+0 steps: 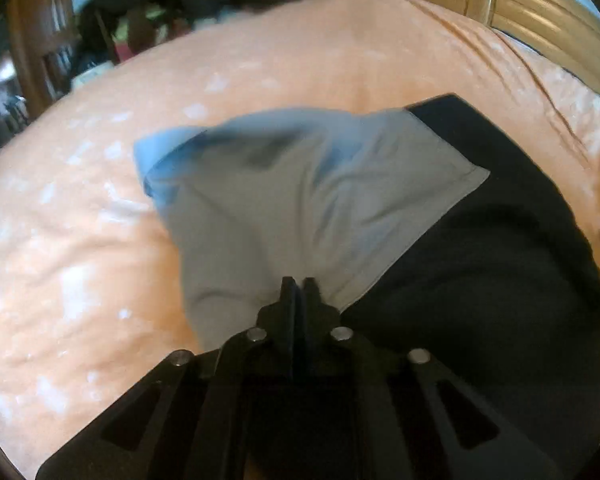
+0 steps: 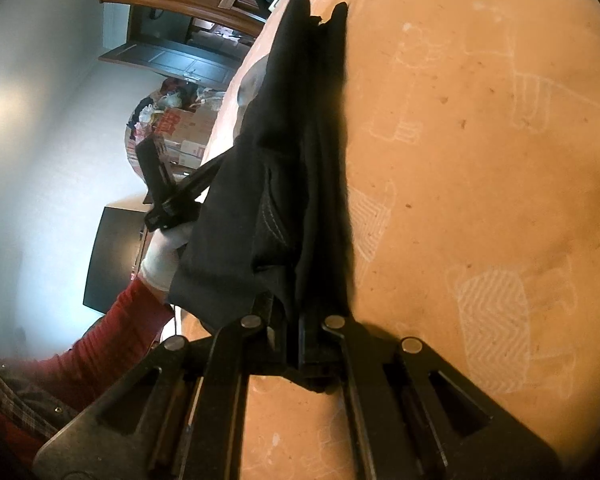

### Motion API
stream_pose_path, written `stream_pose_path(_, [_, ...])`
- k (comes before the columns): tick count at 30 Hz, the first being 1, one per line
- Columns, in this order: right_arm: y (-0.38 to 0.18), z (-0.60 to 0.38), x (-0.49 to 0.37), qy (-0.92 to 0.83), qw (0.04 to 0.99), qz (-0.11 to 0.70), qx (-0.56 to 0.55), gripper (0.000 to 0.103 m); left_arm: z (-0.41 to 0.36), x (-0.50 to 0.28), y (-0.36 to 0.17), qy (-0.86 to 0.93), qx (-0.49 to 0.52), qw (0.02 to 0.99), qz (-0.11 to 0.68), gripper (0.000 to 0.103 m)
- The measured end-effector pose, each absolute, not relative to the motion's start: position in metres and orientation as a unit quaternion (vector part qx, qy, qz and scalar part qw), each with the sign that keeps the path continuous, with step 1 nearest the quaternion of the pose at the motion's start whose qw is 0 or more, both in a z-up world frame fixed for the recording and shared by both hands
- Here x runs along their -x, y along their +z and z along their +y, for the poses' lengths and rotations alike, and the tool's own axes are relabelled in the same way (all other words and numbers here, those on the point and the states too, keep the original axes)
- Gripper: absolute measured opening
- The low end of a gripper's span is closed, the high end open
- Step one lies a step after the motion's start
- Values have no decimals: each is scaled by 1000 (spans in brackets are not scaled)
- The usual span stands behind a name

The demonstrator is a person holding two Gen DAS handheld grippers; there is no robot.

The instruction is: Fold small clothes

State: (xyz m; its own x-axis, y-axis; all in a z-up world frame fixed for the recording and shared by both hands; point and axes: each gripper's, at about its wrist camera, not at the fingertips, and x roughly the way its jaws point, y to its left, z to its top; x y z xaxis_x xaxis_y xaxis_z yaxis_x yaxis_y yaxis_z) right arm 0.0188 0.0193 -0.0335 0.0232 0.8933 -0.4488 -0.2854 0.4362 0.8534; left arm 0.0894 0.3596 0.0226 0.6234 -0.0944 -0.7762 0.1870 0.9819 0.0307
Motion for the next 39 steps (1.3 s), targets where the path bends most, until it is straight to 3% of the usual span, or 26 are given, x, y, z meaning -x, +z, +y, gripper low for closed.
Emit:
stream_pose_path(3, [-36,16,-21,450,655,536,-284,0,348,-58,40,-90,-76,901,417,0])
stream_pose_path(7, [-36,15,-22,450,655,536,-285,0,341,38,70,-132,-27,921,366,0])
stream_pose_path(12, [-35,16,-20,447,656,540,-279,0,313,120,26,-142,-68,904,398,0])
stream_pose_path(15, [-30,16,-20,437,662,545,-272,0,310,117,41,-116,-58,906,403,0])
stream_pose_path(17, [-10,20,-10,413,699,537,-229,9,305,124,55,-89,-63,914,390,3])
stream_pose_path(18, [6,22,-1,397,726,526,-196,29,306,131,60,-75,-63,917,386,7])
stream_pose_path(19, [31,24,15,375,763,503,-154,60,312,141,66,-62,-54,921,380,15])
stream_pose_path(20, [47,25,28,357,788,486,-125,72,317,148,70,-47,-46,924,377,24])
stream_pose_path(23, [91,36,79,287,861,419,-6,90,349,183,74,22,-7,925,378,28])
stream_pose_path(24, [97,42,97,263,876,403,32,102,357,191,70,49,12,922,383,30])
stream_pose_path(27, [90,57,129,227,885,396,89,103,381,208,53,98,53,909,401,30])
stream_pose_path(32, [31,68,143,213,848,475,102,103,390,216,17,99,81,893,431,33])
stream_pose_path(34, [25,69,144,203,854,468,106,103,394,219,16,96,86,894,430,35])
stream_pose_path(37, [22,68,143,191,859,462,107,103,395,216,15,89,90,893,431,43])
stream_pose_path(39, [22,71,142,187,858,466,110,103,388,210,13,85,90,894,432,56])
